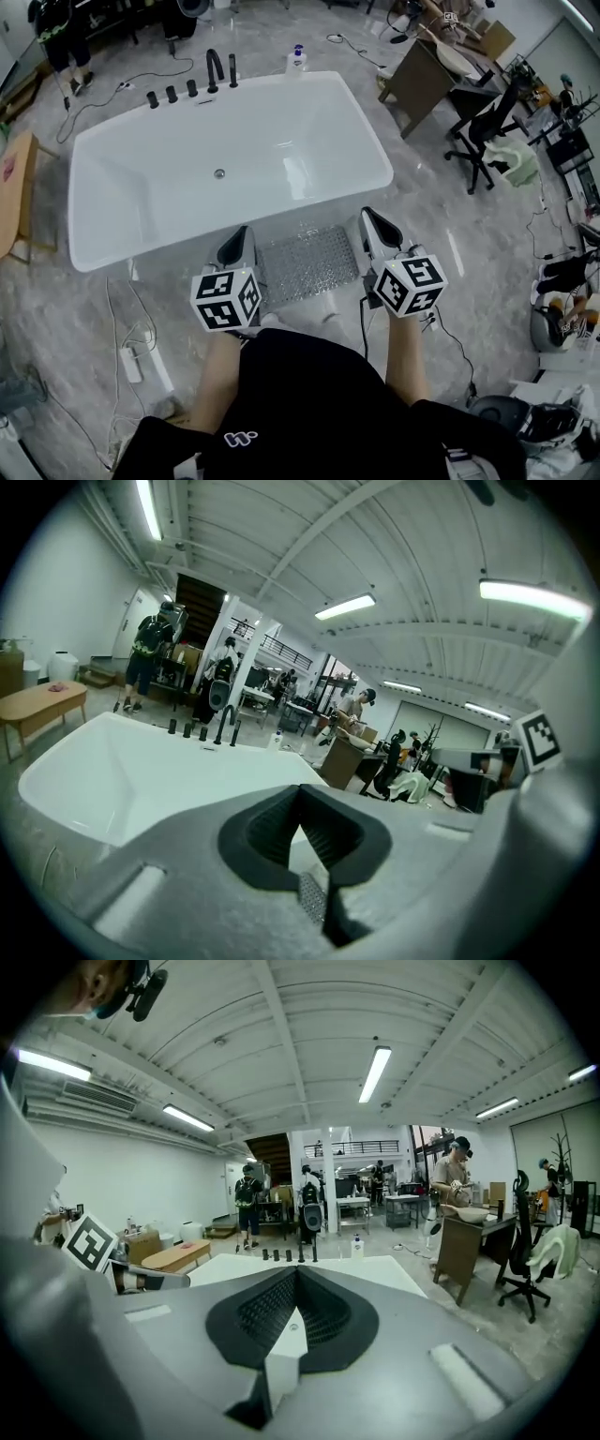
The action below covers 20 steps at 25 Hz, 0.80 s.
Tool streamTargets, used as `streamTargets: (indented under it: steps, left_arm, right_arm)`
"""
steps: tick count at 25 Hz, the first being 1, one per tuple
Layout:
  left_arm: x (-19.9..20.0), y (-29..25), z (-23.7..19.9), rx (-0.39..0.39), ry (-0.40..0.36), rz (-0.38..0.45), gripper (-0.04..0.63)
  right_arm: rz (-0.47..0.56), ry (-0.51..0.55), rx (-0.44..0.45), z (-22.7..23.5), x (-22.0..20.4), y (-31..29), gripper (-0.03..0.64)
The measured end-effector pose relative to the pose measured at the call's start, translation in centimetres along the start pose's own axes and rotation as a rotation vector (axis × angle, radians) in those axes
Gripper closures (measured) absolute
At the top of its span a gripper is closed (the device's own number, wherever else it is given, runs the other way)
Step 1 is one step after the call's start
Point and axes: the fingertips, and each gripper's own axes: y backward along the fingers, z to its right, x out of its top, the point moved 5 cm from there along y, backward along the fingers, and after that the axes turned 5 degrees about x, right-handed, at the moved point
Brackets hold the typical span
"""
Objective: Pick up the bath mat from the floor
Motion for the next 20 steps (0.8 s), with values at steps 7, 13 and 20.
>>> streamTargets:
  steps: [7,13,20]
  left_arm:
    - [-4.3,-2.0,3.0,0.103,-0.007,-0.090,0.589]
    - [-8.7,-5.8,9.5,0.196,0.023,-0.167,0.590]
    - [-11.1,-8.5,14.7,0.302,0.082,-0.190,0.589]
  right_arm:
    - [-0.017,-0.076,0.043,6.6,-3.3,1.4,0.611]
    - [-0.060,-0.113,0.136,15.0,-6.8,2.9,0.611]
    - [-0.193,-0.135,0.289,20.7,-11.4,2.9,0.611]
